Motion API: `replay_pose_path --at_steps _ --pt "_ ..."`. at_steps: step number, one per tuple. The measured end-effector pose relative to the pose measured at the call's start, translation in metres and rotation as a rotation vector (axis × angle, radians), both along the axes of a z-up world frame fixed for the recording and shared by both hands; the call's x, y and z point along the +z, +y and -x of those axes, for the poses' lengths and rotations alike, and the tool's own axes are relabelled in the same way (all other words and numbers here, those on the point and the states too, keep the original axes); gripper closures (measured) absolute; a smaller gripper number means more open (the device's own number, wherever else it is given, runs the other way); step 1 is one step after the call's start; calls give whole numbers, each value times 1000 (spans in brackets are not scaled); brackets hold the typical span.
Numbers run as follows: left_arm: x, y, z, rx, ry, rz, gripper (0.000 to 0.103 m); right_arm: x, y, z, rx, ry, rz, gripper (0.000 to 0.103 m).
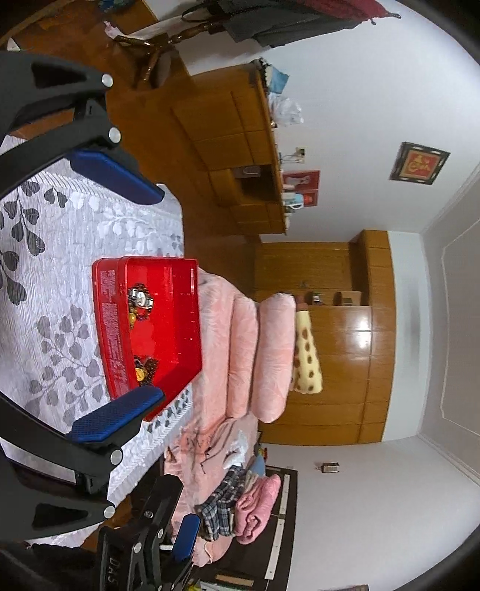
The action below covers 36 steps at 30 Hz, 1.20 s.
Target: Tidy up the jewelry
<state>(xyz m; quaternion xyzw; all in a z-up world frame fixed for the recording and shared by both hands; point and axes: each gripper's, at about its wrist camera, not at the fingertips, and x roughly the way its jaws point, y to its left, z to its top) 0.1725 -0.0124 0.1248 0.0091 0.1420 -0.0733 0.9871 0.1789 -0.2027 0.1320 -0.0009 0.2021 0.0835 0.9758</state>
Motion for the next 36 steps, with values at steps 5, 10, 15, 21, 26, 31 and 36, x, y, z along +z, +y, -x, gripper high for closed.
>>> replay_pose_path --at_steps 5,10,15,21,26,31,36 --pt "10 2 17 -1 -48 2 6 10 1 17 4 -48 6 6" --pt "19 7 30 1 -84 24 6 20 4 31 11 -84 13 6" --pt "26 10 41 -4 -113 31 6 30 7 42 23 -116 16 6" --pt "31 13 49 -5 -136 38 6 37 10 51 27 -140 22 6" --pt "33 14 55 -6 -147 35 6 40 10 55 28 -150 26 6" --pt "35 13 55 -5 -150 35 6 41 11 59 33 -158 27 6" --pt "37 13 58 -6 -156 37 6 42 13 62 37 -166 27 6"
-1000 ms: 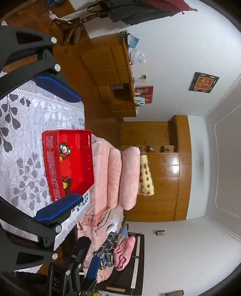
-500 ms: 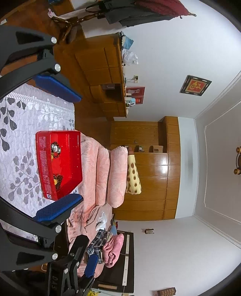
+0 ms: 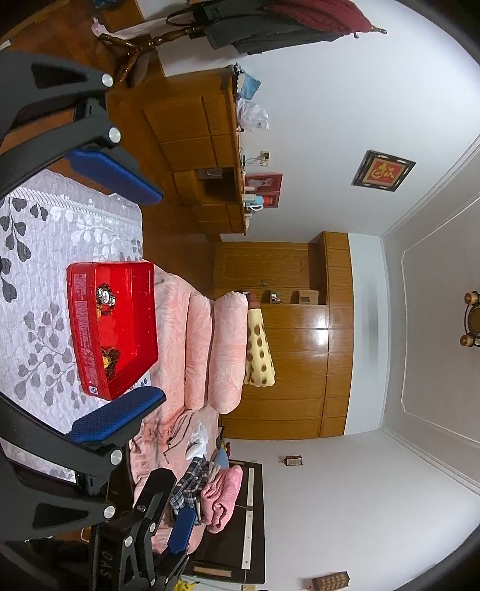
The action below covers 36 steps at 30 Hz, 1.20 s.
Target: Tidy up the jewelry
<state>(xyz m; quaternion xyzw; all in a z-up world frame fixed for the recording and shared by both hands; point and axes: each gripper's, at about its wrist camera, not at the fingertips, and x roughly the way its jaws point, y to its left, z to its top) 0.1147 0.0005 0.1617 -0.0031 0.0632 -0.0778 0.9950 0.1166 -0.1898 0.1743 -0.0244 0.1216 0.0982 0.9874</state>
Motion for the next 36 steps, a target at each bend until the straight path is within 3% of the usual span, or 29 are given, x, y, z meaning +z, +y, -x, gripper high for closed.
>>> replay_pose_path --at_steps 36 --pt "2 -3 1 -11 7 -13 6 2 -1 -3 0 -1 -2 6"
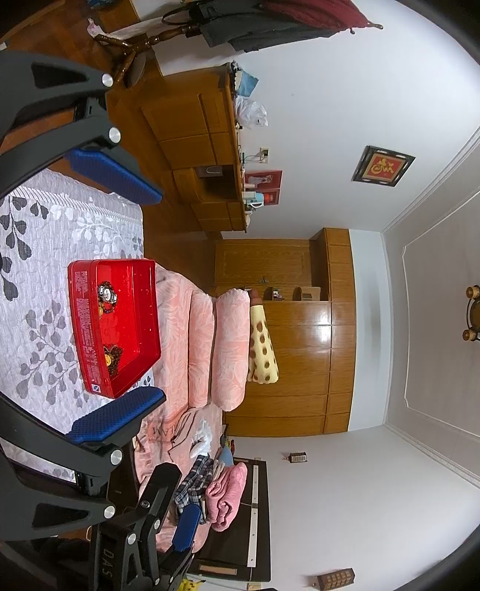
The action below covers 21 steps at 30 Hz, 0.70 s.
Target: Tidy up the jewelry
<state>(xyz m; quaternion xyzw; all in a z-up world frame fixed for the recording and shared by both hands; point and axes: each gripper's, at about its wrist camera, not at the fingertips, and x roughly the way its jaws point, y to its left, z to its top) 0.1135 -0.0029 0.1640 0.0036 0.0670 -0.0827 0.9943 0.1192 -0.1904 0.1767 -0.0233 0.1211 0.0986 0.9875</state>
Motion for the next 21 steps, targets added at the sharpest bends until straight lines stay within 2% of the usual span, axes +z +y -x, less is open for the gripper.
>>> replay_pose_path --at_steps 21 --pt "-2 -1 -1 -4 3 3 6 -1 -1 1 0 0 -1 6"
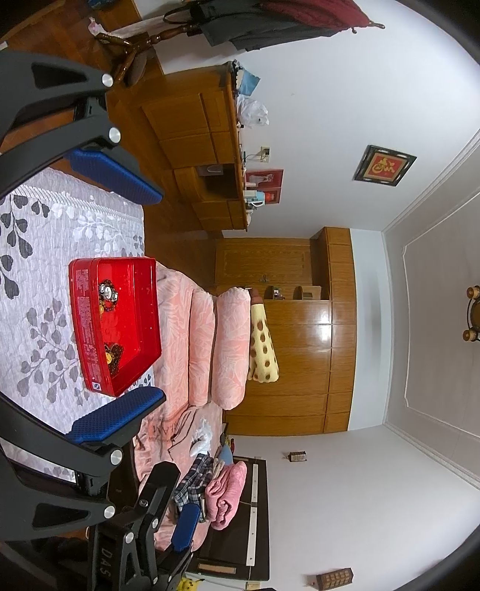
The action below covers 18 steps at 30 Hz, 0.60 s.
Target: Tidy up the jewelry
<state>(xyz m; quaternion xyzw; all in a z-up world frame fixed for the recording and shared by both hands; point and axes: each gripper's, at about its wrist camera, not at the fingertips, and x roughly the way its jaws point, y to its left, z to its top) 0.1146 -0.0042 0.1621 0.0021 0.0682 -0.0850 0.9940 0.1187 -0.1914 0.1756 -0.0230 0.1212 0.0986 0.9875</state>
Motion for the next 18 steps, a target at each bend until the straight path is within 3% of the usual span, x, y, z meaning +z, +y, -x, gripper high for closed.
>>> replay_pose_path --at_steps 18 --pt "-2 -2 0 -4 4 -2 6 0 0 0 0 0 0 6"
